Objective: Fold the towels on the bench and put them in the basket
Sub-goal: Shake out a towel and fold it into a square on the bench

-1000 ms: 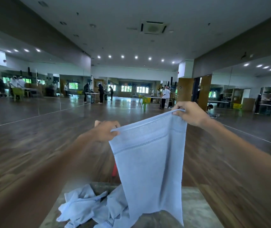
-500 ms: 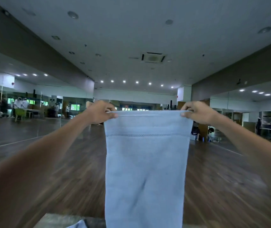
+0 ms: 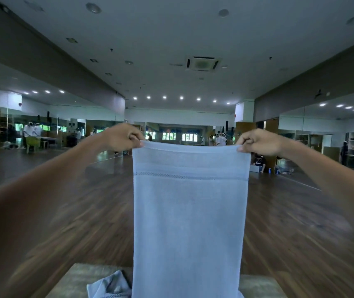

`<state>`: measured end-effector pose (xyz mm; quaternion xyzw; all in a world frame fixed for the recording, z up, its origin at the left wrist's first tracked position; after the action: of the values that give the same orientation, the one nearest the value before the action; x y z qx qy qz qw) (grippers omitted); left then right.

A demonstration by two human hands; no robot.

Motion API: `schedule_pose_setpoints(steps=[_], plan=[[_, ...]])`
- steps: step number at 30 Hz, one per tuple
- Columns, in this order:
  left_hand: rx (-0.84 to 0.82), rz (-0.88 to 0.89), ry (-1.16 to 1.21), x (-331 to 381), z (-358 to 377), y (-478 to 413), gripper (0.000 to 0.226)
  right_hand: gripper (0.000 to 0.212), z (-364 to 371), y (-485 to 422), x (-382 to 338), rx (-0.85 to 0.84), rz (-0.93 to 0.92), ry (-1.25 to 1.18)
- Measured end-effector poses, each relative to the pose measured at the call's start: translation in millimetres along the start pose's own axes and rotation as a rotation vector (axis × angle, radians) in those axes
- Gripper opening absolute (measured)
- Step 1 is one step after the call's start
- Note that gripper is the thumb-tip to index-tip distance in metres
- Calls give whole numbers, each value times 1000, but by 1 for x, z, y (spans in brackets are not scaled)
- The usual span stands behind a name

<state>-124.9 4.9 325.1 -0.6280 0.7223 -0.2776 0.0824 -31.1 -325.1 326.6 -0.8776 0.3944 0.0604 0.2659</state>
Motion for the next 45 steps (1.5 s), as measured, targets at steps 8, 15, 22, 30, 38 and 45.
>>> schedule_pose_setpoints(steps=[8,15,22,30,38,45], plan=[[125,-27,85,2,-21,0,12,11,-23,-4,-9,187,-33,-32],[153,-46,127,-7,-18,1,16,9,-17,-4,-9,178,-31,-38],[-256,-225,493,-27,1,11,12,31,-3,8,0,-296,110,-216],[-399,-289,251,-38,54,5,11,50,43,-10,35,-428,231,-135],[132,-236,-3,-69,131,-23,22,8,115,-50,80,62,106,117],[394,-231,-3,-101,195,-1,21,19,186,-33,111,206,74,133]])
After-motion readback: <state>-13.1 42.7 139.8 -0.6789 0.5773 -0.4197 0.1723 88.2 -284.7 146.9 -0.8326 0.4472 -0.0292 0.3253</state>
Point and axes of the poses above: each hand's wrist, its own y-axis away from the middle knuckle, its own z-axis out of the palm, x = y × z, the point moved 6 cm from there along -y, towards the middle knuckle, and after that the axes turned 2 degrees about -z, right-handed, at the moved point
